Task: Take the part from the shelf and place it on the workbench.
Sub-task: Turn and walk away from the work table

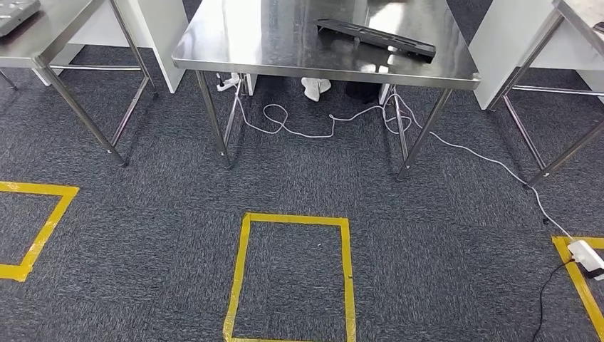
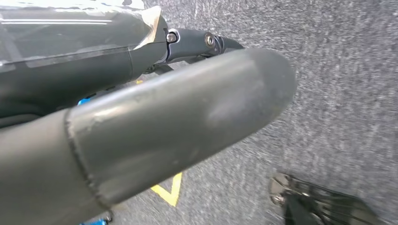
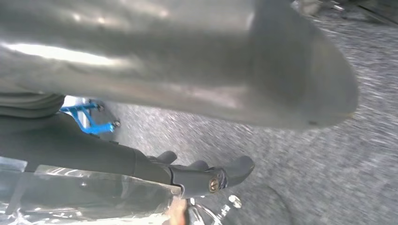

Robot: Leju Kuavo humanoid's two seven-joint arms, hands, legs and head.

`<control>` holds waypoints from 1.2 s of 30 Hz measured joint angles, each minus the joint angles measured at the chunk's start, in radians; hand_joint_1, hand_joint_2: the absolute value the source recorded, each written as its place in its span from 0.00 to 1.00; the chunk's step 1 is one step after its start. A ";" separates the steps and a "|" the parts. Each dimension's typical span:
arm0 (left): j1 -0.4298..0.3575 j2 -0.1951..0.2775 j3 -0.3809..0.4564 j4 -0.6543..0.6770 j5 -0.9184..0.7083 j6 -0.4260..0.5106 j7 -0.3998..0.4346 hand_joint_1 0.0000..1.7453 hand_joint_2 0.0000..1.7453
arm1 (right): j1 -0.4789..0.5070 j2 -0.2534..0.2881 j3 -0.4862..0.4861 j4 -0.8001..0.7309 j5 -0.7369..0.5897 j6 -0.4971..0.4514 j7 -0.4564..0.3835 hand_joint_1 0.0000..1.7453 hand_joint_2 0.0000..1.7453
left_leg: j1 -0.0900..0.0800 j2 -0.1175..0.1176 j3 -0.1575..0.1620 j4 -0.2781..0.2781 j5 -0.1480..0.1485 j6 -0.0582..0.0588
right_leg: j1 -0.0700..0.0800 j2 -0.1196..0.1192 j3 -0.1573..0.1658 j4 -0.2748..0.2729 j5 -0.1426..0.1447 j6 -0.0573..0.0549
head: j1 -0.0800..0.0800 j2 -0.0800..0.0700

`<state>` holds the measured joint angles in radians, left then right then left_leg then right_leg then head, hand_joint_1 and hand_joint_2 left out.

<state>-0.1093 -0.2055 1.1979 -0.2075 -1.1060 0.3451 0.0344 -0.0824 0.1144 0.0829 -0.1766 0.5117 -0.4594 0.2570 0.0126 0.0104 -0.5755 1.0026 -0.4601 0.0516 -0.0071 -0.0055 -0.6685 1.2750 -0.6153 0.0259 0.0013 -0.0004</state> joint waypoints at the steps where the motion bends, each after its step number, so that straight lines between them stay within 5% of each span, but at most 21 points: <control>1: 0.000 0.001 -0.002 0.000 -0.004 -0.002 0.002 0.00 0.00 | 0.001 0.000 -0.002 0.000 -0.001 -0.001 0.000 0.00 0.00 | 0.000 0.001 -0.015 0.001 0.011 -0.002 | -0.001 0.000 0.012 0.015 0.006 0.009 | 0.000 0.000; 2: 0.000 0.002 -0.003 0.000 -0.008 -0.004 0.003 0.00 0.00 | 0.002 -0.001 -0.004 0.000 -0.002 -0.003 0.001 0.00 0.00 | 0.000 0.002 -0.028 0.001 0.022 -0.004 | -0.002 0.000 0.043 -0.006 0.026 0.021 | 0.000 0.000; 4: 0.000 0.003 -0.006 0.000 -0.015 -0.010 0.003 0.00 0.00 | 0.002 -0.003 -0.008 0.000 -0.003 -0.008 -0.002 0.00 0.00 | -0.001 0.002 -0.049 0.002 0.042 -0.012 | -0.005 0.000 0.146 -0.141 0.065 0.032 | 0.000 0.000; 6: 0.001 0.005 -0.014 0.000 -0.025 -0.014 0.003 0.00 0.00 | 0.002 -0.004 -0.011 0.000 -0.004 -0.016 -0.009 0.00 0.00 | -0.003 0.003 -0.059 0.001 0.061 -0.023 | 0.000 0.003 0.232 -0.282 0.064 0.024 | -0.001 0.000; 7: 0.001 0.006 -0.018 0.000 -0.030 -0.017 0.003 0.00 0.00 | 0.003 -0.003 -0.013 0.000 -0.005 -0.021 -0.015 0.00 0.00 | -0.005 0.003 -0.060 0.000 0.070 -0.028 | 0.004 0.004 0.248 -0.314 0.057 0.018 | -0.003 0.000; 10: 0.003 0.012 -0.025 0.000 -0.038 -0.019 0.004 0.00 0.00 | 0.006 0.000 -0.017 0.000 -0.002 -0.037 -0.028 0.00 0.00 | -0.002 0.000 -0.069 0.011 0.064 -0.042 | -0.005 0.002 0.231 -0.320 0.072 -0.004 | -0.008 0.000; 13: 0.006 0.015 -0.027 0.000 -0.036 -0.018 0.010 0.00 0.00 | 0.007 0.002 -0.018 0.001 0.008 -0.042 -0.029 0.00 0.00 | 0.004 -0.006 -0.108 0.145 -0.084 -0.056 | -0.008 -0.004 0.198 -0.318 0.106 -0.039 | -0.012 0.000; 15: 0.006 0.016 -0.027 0.000 -0.035 -0.017 0.011 0.00 0.00 | 0.007 0.002 -0.018 0.001 0.013 -0.042 -0.027 0.00 0.00 | 0.006 -0.008 -0.127 0.272 -0.148 -0.061 | -0.004 -0.006 0.172 -0.314 0.129 -0.044 | -0.013 0.000; 17: 0.006 0.016 -0.028 0.000 -0.035 -0.017 0.011 0.00 0.00 | 0.008 0.002 -0.018 0.001 0.013 -0.042 -0.020 0.00 0.00 | 0.009 -0.008 -0.097 0.300 -0.118 -0.064 | -0.003 -0.007 0.143 -0.304 0.146 -0.039 | -0.012 0.000; 19: 0.005 0.017 -0.028 0.000 -0.036 -0.017 0.012 0.00 0.00 | 0.008 0.002 -0.019 0.001 0.011 -0.041 -0.010 0.00 0.00 | 0.014 -0.009 -0.003 0.194 -0.070 -0.065 | -0.004 -0.007 0.113 -0.286 0.156 -0.033 | -0.013 0.000; 21: 0.003 0.018 -0.030 0.000 -0.037 -0.017 0.012 0.00 0.00 | 0.007 0.002 -0.021 0.001 0.009 -0.041 -0.002 0.00 0.00 | 0.014 -0.013 0.085 0.066 -0.069 -0.063 | -0.001 -0.007 0.092 -0.265 0.164 -0.023 | -0.013 0.000; 22: 0.002 0.018 -0.031 0.000 -0.037 -0.017 0.012 0.00 0.00 | 0.007 0.002 -0.023 0.001 0.008 -0.041 0.001 0.00 0.00 | 0.012 -0.014 0.103 0.032 -0.078 -0.061 | 0.001 -0.007 0.084 -0.258 0.169 -0.015 | -0.012 0.000; 25: 0.001 0.018 -0.034 0.000 -0.038 -0.013 0.012 0.00 0.00 | 0.008 0.002 -0.028 0.001 0.008 -0.040 0.003 0.00 0.00 | 0.010 -0.012 0.084 0.010 -0.072 -0.039 | 0.005 -0.006 0.062 -0.246 0.177 0.006 | -0.011 0.000; 27: 0.002 0.018 -0.037 0.000 -0.043 -0.005 0.010 0.00 0.00 | 0.010 0.001 -0.028 0.002 0.009 -0.040 0.002 0.00 0.00 | 0.012 -0.007 0.054 0.003 -0.050 -0.014 | 0.006 -0.002 0.037 -0.195 0.119 0.000 | -0.004 0.000; 29: 0.002 0.018 -0.042 0.000 -0.050 0.002 0.011 0.00 0.00 | 0.010 0.001 -0.029 0.002 0.009 -0.040 -0.001 0.00 0.00 | 0.009 -0.005 0.021 0.003 -0.026 -0.005 | 0.002 0.000 0.007 -0.082 0.030 -0.012 | 0.002 0.000; 31: 0.003 0.018 -0.045 0.000 -0.052 0.005 0.013 0.00 0.00 | 0.010 0.001 -0.029 0.002 0.011 -0.040 -0.005 0.00 0.00 | 0.007 -0.002 -0.015 0.004 0.001 -0.006 | -0.002 0.001 -0.006 0.029 0.015 0.002 | 0.003 0.000; 33: 0.003 0.018 -0.046 0.000 -0.052 0.005 0.013 0.00 0.00 | 0.010 0.001 -0.029 0.002 0.014 -0.041 -0.009 0.00 0.00 | 0.008 0.003 -0.046 0.005 0.027 -0.012 | -0.005 0.001 0.030 0.038 0.076 0.029 | 0.003 0.000; 34: 0.003 0.018 -0.046 0.000 -0.052 0.005 0.014 0.00 0.00 | 0.009 0.000 -0.029 0.001 0.015 -0.041 -0.010 0.00 0.00 | 0.007 0.004 -0.057 0.006 0.039 -0.017 | -0.007 0.001 0.075 -0.011 0.098 0.035 | 0.003 0.000; 36: 0.004 0.017 -0.046 0.000 -0.052 0.004 0.016 0.00 0.00 | 0.009 0.000 -0.029 0.001 0.017 -0.041 -0.011 0.00 0.00 | 0.003 0.003 -0.068 0.010 0.060 -0.027 | -0.004 0.002 0.201 -0.188 0.079 0.026 | 0.004 0.000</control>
<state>-0.1057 -0.1883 1.1521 -0.2075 -1.1578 0.3494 0.0509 -0.0738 0.1147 0.0542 -0.1757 0.5288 -0.5000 0.2461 0.0154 0.0136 -0.6439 1.0125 -0.4003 0.0242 -0.0114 -0.0031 -0.4673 1.0872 -0.5362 0.0516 0.0049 -0.0004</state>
